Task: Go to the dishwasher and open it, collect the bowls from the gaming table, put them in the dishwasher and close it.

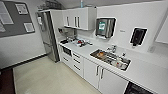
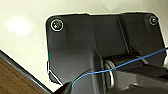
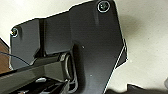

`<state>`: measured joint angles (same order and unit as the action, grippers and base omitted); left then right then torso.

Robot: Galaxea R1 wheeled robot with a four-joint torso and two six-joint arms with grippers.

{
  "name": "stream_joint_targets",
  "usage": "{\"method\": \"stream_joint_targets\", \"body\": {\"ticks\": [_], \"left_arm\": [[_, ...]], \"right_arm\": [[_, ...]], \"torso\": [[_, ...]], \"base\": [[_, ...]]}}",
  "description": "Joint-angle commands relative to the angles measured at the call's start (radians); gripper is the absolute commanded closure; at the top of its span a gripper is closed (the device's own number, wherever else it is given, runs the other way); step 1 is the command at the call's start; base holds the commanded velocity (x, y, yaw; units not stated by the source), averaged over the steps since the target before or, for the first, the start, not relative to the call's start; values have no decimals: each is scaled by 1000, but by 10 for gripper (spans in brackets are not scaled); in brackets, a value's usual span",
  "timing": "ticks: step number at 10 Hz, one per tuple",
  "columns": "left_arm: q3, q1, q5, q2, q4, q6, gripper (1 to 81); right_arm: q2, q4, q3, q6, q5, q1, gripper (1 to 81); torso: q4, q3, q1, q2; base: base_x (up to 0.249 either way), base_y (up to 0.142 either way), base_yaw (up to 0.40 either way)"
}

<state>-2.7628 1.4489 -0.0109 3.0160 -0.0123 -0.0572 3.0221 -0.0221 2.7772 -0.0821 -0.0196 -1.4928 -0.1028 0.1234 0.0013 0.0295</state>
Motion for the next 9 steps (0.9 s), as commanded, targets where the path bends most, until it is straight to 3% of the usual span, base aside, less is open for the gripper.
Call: {"method": "stream_joint_targets", "body": {"ticks": [1, 7, 9], "left_arm": [[0, -41, -61, -9, -9, 0, 10], [0, -41, -61, -8, -14, 0, 10], [0, -41, -61, -8, -14, 0, 10]], "right_arm": [[5, 1, 5, 1, 58, 42, 10], [10, 4, -2, -5, 56, 38, 10], [10, 2, -2, -1, 56, 38, 10]], "torso": [[0, 0, 0, 0], [0, 0, 0, 0], [0, -65, 0, 0]], "base": [[0, 0, 356], [0, 0, 356], [0, 0, 357]]}}
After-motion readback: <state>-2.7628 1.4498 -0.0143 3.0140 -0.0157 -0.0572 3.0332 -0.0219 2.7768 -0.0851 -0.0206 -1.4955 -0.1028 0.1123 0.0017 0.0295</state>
